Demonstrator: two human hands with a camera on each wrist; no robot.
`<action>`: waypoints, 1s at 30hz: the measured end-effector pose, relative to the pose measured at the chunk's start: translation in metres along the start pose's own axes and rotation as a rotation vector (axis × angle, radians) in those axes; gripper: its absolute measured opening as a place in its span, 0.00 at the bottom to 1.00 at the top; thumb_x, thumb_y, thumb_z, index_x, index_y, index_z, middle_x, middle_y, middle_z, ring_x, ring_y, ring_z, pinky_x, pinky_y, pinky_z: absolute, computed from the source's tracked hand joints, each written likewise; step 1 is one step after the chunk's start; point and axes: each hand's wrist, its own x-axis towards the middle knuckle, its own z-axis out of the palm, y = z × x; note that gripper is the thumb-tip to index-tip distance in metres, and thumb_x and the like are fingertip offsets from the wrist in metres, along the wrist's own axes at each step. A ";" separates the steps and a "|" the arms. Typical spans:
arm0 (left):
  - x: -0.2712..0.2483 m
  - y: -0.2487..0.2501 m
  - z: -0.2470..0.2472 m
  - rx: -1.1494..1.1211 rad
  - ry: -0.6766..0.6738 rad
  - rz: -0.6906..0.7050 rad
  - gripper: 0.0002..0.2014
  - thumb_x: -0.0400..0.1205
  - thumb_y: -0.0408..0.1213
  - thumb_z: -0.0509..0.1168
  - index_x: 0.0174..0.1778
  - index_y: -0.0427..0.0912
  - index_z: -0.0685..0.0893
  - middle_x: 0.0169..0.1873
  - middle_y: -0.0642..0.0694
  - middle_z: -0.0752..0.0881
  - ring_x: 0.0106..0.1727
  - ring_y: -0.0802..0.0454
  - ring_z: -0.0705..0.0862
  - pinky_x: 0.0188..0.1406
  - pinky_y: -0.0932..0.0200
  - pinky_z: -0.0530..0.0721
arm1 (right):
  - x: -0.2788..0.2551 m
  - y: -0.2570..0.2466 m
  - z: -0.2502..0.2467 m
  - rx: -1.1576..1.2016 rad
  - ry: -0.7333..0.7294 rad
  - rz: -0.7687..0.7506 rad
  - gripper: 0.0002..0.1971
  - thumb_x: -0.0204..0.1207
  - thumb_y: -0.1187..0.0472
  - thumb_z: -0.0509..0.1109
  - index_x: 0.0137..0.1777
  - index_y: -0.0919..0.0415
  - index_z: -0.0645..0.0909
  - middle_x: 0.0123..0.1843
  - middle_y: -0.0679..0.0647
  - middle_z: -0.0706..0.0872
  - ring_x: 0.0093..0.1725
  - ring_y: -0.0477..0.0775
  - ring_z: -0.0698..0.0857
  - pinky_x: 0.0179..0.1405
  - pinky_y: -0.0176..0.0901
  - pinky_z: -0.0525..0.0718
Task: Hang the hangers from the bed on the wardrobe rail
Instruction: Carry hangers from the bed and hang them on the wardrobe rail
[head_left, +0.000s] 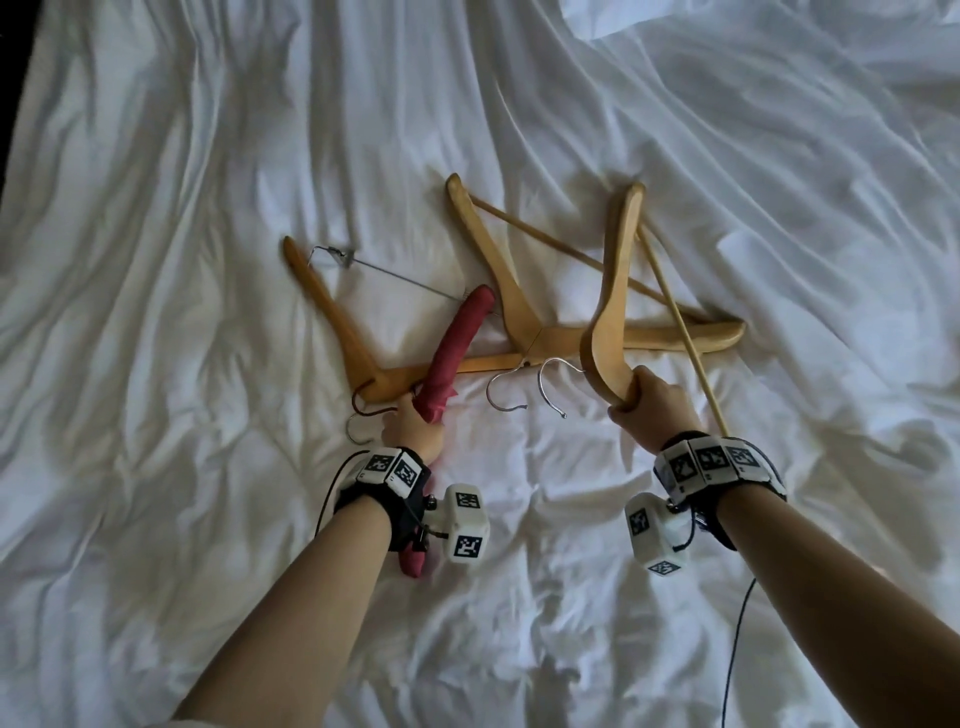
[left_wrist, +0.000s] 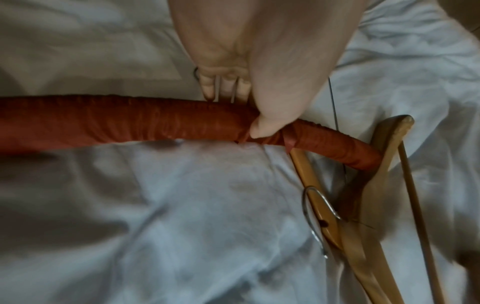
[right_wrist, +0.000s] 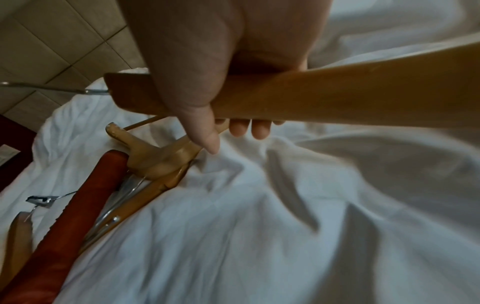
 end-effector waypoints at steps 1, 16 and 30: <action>0.000 -0.001 -0.001 0.014 -0.007 0.016 0.21 0.75 0.40 0.66 0.65 0.44 0.78 0.55 0.35 0.85 0.53 0.33 0.84 0.53 0.45 0.83 | 0.001 -0.001 0.000 0.000 0.007 -0.012 0.10 0.71 0.61 0.70 0.47 0.60 0.72 0.41 0.60 0.83 0.41 0.63 0.79 0.37 0.46 0.74; -0.021 0.056 0.009 -0.281 -0.018 0.146 0.12 0.82 0.35 0.64 0.51 0.27 0.81 0.49 0.33 0.86 0.52 0.37 0.84 0.47 0.51 0.79 | 0.047 -0.027 -0.004 -0.202 0.081 -0.150 0.19 0.71 0.67 0.68 0.64 0.61 0.77 0.69 0.59 0.75 0.68 0.65 0.73 0.66 0.57 0.76; -0.046 0.119 0.013 -0.543 -0.136 0.182 0.13 0.86 0.31 0.54 0.43 0.29 0.81 0.39 0.26 0.84 0.38 0.36 0.81 0.42 0.45 0.83 | 0.040 -0.029 -0.011 -0.114 0.149 -0.137 0.18 0.72 0.66 0.65 0.62 0.63 0.78 0.66 0.60 0.77 0.66 0.68 0.74 0.64 0.57 0.75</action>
